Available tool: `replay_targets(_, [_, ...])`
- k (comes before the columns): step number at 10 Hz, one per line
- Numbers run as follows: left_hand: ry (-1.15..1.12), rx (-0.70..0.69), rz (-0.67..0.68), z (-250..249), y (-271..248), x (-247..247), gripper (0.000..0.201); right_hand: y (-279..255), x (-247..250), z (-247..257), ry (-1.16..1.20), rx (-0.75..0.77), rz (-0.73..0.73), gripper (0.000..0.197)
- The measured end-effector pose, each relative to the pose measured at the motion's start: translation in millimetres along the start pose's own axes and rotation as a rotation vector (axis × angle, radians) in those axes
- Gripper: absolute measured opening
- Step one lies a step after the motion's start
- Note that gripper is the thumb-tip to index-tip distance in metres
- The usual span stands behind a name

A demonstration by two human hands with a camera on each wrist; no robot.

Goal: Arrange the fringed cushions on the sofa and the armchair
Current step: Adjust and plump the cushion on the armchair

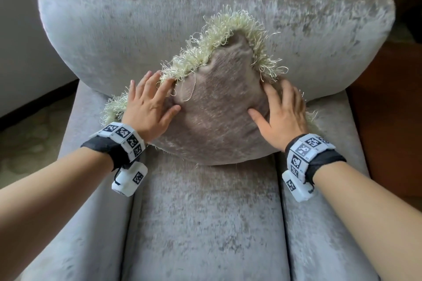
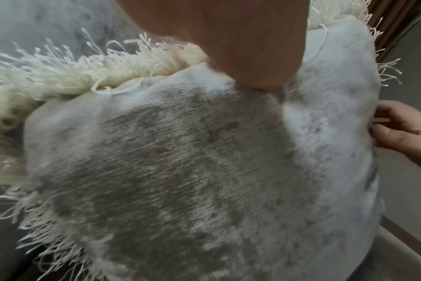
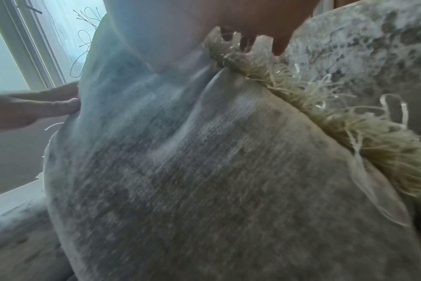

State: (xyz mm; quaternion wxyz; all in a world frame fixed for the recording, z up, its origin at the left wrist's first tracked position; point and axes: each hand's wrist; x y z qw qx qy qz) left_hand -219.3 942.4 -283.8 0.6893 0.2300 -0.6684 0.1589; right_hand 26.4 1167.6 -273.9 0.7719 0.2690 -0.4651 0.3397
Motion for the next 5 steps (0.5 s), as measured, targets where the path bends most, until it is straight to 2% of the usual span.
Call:
replay_targets(1, [-0.068, 0.018, -0.091, -1, -20, 7, 0.059, -18, 9, -6, 0.044, 0.015, -0.049, 0.063])
replay_targets(2, [-0.107, 0.073, -0.094, -4, -37, 15, 0.054, -33, 21, -8, 0.072, -0.009, -0.04, 0.056])
replay_targets(5, [-0.085, 0.136, 0.129, -48, -54, 84, 0.044, -44, 82, 13, 0.182, -0.118, 0.104, 0.034])
Point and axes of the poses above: each hand's wrist, its own y-axis towards the middle knuckle, its own x-axis out of the back of the hand, z = x × y, and after that the axes turned 11 degrees about y, right-handed
